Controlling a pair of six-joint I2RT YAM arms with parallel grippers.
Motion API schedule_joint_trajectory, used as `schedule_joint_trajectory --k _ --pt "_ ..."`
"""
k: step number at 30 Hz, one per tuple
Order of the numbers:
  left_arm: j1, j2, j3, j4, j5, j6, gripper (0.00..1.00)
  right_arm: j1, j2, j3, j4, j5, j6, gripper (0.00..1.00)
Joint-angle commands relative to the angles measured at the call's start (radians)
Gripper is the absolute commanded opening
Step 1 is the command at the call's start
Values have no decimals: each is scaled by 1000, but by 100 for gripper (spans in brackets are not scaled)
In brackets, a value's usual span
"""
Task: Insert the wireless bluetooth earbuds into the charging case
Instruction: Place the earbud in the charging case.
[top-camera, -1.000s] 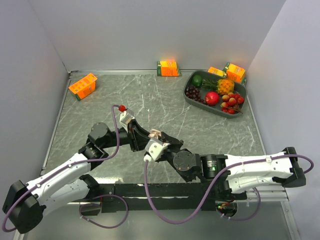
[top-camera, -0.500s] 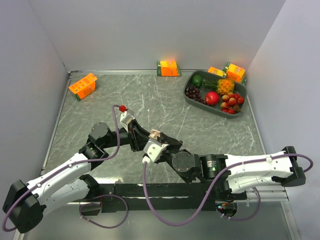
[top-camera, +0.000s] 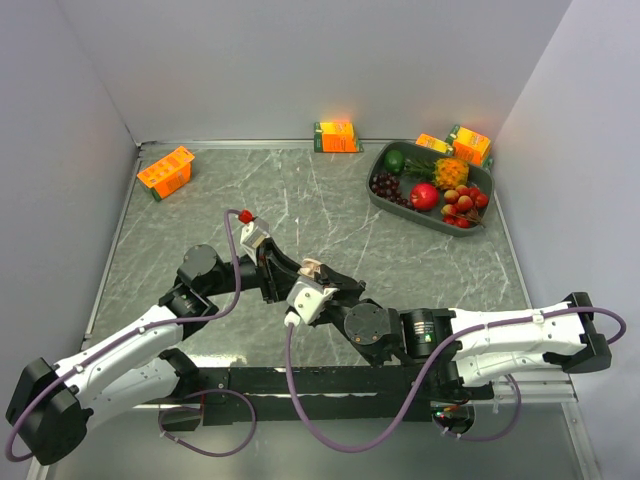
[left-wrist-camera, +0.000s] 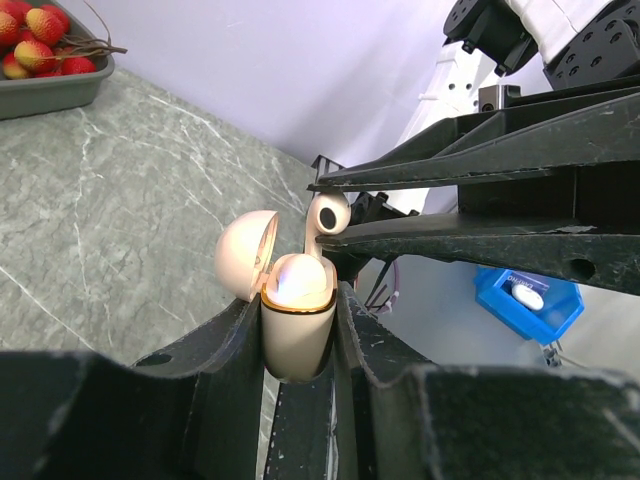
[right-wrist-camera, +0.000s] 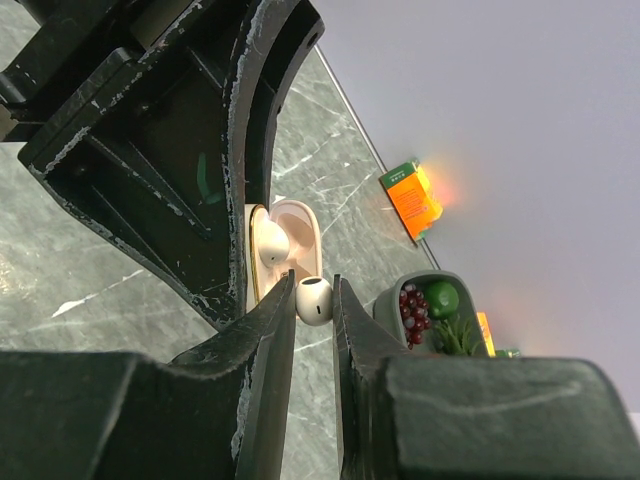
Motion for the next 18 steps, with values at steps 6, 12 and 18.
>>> schedule_joint_trajectory --k 6,12,18 --pt "5 -1 21 25 -32 36 1 14 -37 43 36 -54 11 8" --pt "5 -10 19 -4 -26 61 1 5 -55 48 12 -70 -22 5" --pt "6 -12 13 0 -15 64 1 -6 -60 57 -16 -86 -26 4"
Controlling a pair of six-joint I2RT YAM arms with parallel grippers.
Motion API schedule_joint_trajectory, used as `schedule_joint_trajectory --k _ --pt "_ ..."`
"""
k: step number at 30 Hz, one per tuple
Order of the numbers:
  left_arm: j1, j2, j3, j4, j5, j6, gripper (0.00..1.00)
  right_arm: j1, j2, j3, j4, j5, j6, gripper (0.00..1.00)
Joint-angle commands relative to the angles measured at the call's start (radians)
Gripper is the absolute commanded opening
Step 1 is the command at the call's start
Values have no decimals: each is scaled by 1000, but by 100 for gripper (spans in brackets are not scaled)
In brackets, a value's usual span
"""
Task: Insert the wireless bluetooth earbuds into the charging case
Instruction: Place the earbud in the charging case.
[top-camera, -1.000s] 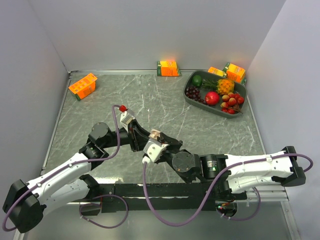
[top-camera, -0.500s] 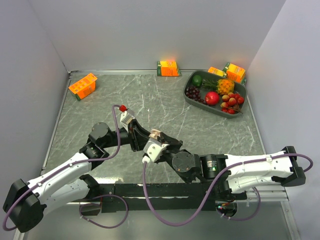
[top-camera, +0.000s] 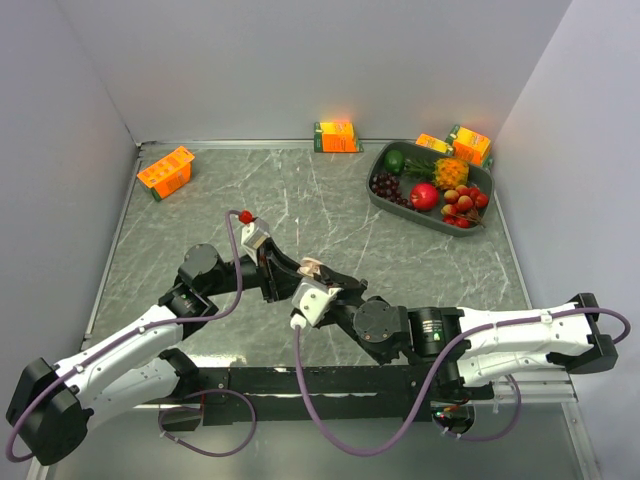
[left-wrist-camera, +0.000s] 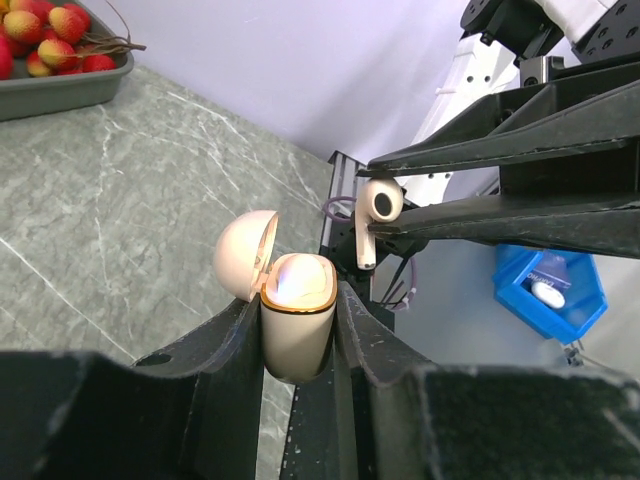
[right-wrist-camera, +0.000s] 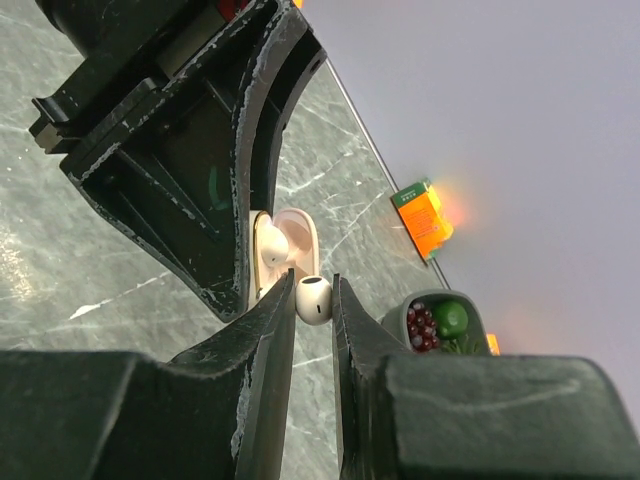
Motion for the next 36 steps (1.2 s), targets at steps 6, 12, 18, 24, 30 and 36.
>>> schedule_joint_trajectory --k 6,12,18,24,30,36 --pt "3 -13 21 29 11 22 1 -11 -24 44 -16 -29 -20 4" --pt "5 -27 29 11 25 26 1 -22 -24 25 -7 -20 -55 4" --pt "3 -30 30 3 30 21 1 -28 -18 7 22 -6 -115 4" --pt "3 -27 38 7 27 18 1 -28 -12 4 5 -17 -115 2" --pt "5 -23 47 6 31 22 1 -28 -12 6 -44 -41 -76 2" --pt "3 -23 59 0 30 30 1 -28 -10 7 -65 -55 -43 2"
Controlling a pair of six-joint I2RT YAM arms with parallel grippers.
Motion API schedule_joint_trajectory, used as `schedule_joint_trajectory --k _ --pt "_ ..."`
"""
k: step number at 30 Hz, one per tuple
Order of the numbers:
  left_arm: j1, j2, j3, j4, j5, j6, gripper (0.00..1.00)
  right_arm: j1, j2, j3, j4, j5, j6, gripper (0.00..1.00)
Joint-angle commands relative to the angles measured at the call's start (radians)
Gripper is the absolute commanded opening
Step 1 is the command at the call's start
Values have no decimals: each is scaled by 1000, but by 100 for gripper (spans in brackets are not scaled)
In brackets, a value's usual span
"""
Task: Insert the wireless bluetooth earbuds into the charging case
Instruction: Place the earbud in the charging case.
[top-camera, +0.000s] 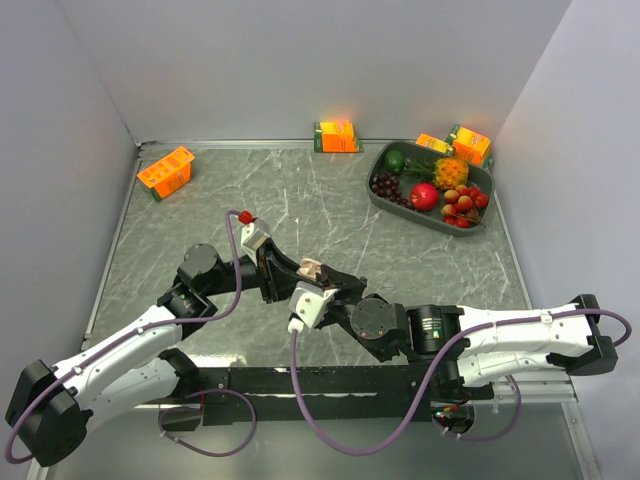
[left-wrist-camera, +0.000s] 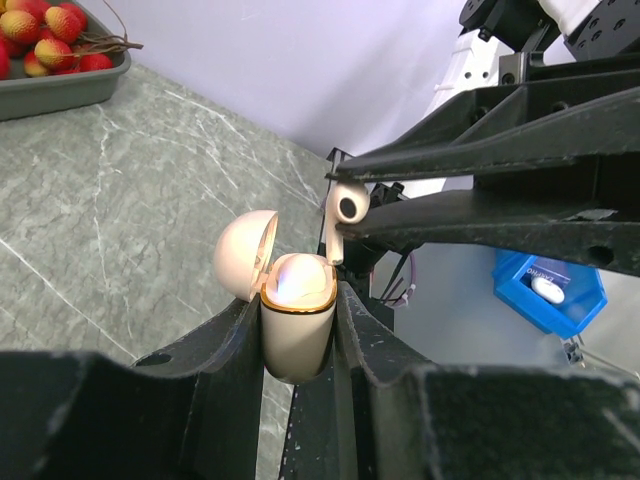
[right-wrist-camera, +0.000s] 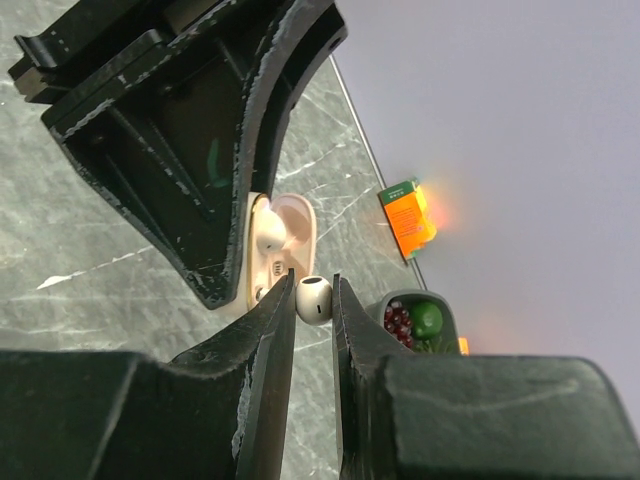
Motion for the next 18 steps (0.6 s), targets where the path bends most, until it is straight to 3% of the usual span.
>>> schedule_joint_trajectory --k 1,18 --pt "3 -12 56 20 18 14 1 -3 -7 5 -15 -12 28 2" --pt "4 -12 57 32 33 5 1 -4 7 -21 13 8 -15 2"
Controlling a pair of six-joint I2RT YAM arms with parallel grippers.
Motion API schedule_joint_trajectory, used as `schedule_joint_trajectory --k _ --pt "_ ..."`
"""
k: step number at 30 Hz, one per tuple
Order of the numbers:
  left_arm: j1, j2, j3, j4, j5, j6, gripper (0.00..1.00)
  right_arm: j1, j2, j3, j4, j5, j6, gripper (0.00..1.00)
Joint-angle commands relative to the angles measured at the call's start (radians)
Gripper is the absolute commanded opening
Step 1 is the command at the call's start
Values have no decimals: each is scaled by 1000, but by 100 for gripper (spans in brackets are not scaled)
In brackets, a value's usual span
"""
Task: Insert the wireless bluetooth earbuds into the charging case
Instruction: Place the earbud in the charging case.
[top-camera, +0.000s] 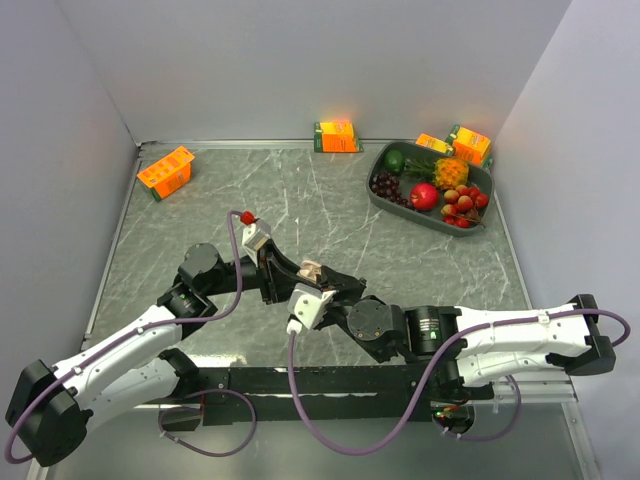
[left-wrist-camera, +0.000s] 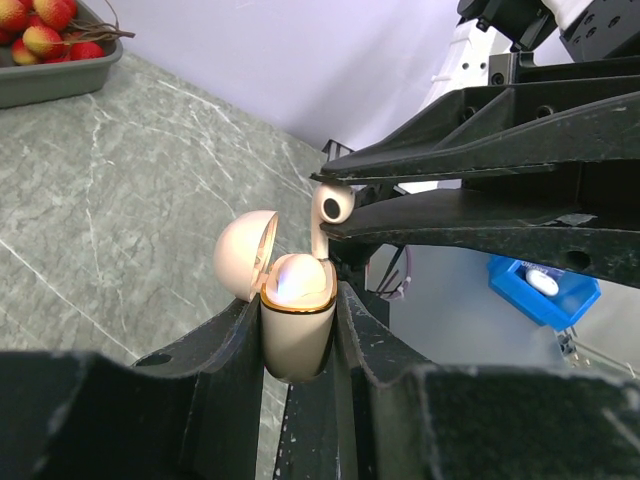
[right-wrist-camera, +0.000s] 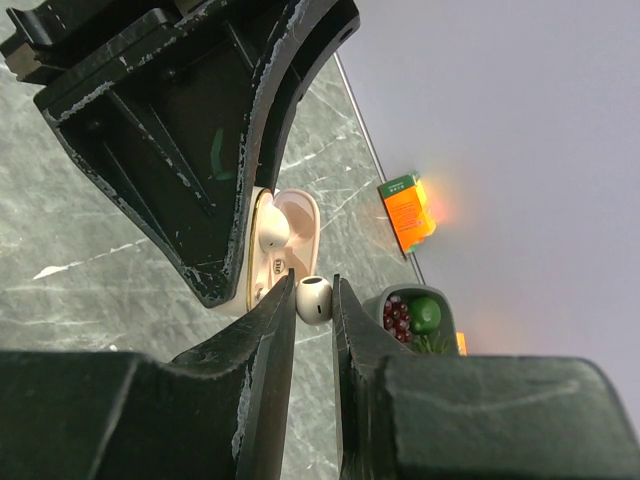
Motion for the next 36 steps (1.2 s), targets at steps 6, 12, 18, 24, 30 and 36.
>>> schedule_joint_trajectory --k 6,12,18,24,30,36 --pt "3 -10 54 61 24 0 1 -3 13 -6 0 -2 6 2" --pt "3 -13 56 67 30 -3 1 -3 22 -9 9 0 -2 2" --pt "3 -16 56 67 19 -2 1 -3 18 7 -13 -13 17 3" --pt "3 -13 54 70 10 1 1 -1 5 33 -66 -48 78 17" --pt "4 -11 54 71 3 3 1 -1 5 53 -72 -57 98 31" --pt "4 -7 53 79 -1 5 1 -1 8 77 -76 -66 110 39"
